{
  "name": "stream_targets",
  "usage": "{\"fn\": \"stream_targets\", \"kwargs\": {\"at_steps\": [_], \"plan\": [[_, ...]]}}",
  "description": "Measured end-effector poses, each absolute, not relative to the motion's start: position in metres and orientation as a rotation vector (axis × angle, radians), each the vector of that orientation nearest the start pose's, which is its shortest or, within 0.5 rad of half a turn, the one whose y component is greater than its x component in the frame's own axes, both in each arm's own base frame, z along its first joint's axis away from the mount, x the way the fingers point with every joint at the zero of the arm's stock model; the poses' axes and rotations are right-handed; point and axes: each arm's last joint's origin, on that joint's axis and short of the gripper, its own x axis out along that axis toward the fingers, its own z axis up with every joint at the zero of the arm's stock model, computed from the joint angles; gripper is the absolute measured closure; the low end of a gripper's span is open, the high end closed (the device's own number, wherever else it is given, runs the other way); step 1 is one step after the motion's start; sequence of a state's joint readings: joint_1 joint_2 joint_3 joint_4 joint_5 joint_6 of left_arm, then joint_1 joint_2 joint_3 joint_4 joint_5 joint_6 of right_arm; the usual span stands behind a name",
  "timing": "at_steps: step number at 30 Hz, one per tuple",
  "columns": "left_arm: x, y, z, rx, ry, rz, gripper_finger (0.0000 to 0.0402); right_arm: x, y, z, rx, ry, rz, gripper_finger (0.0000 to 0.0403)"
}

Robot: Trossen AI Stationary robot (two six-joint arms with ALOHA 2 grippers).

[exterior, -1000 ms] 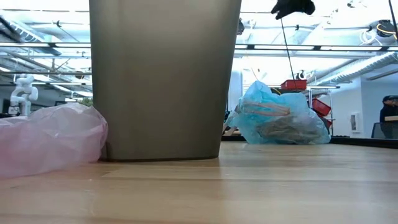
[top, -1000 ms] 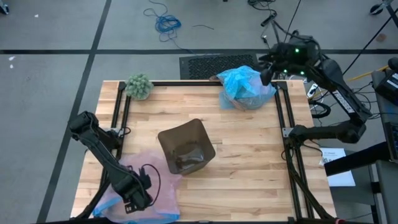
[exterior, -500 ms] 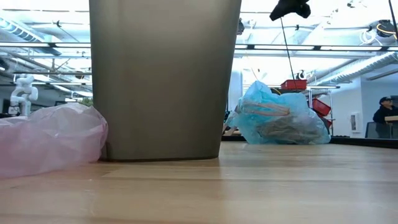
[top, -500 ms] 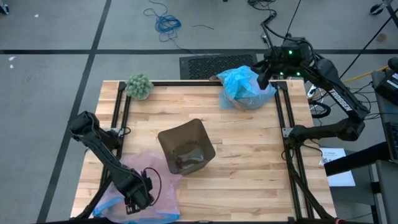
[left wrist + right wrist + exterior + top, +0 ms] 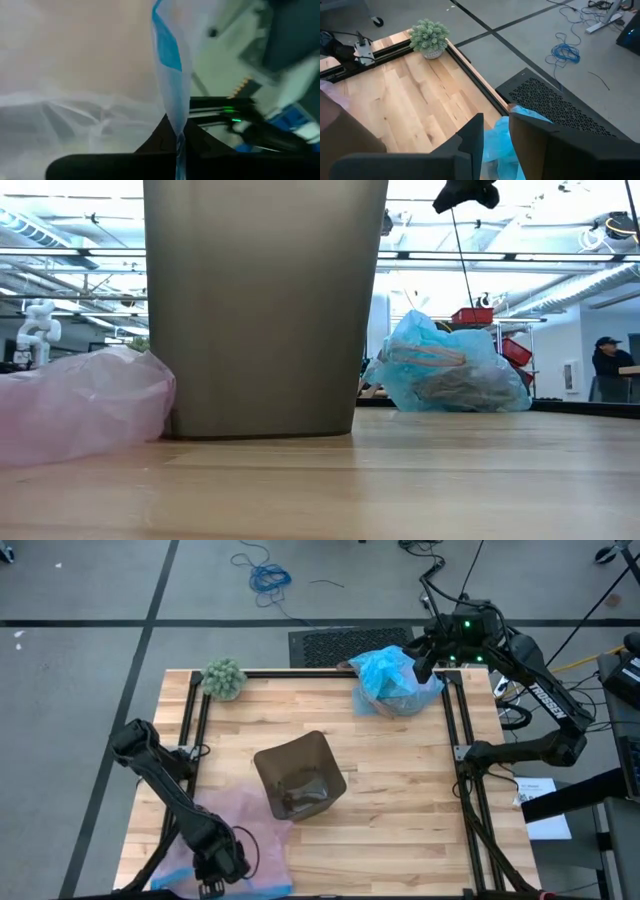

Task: Place trash/remove bag and relplace
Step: Insert the pink trash bag into the trash bin

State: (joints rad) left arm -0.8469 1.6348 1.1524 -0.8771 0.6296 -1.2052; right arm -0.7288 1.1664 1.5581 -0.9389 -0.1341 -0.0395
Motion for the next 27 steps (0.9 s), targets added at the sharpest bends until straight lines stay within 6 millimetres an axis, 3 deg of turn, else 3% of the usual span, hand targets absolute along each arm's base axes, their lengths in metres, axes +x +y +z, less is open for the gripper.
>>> {"fn": "stream_targets", "kwargs": {"at_steps": [4,9,17,21,27], "plan": [[0.202,-0.245,0.258,-0.756,1.877,-0.213,0.04,0.154,-0.132,0.446,0.19,0.503,-0.57,0.0317],[0.216,-0.237,0.329,-0.875,1.691,-0.199,0.0401,0.155,-0.13,0.447,0.198,0.491,-0.502,0.0317],[0.21,-0.182,0.436,-1.094,1.278,-0.061,0.0401,0.159,-0.124,0.452,0.189,0.434,-0.388,0.0317],[0.204,-0.15,0.474,-1.153,1.026,-0.027,0.0401,0.16,-0.118,0.454,0.183,0.421,-0.34,0.0319],[0.199,-0.114,0.522,-1.11,0.706,-0.084,0.0401,0.159,-0.106,0.459,0.199,0.38,-0.241,0.0337]]}}
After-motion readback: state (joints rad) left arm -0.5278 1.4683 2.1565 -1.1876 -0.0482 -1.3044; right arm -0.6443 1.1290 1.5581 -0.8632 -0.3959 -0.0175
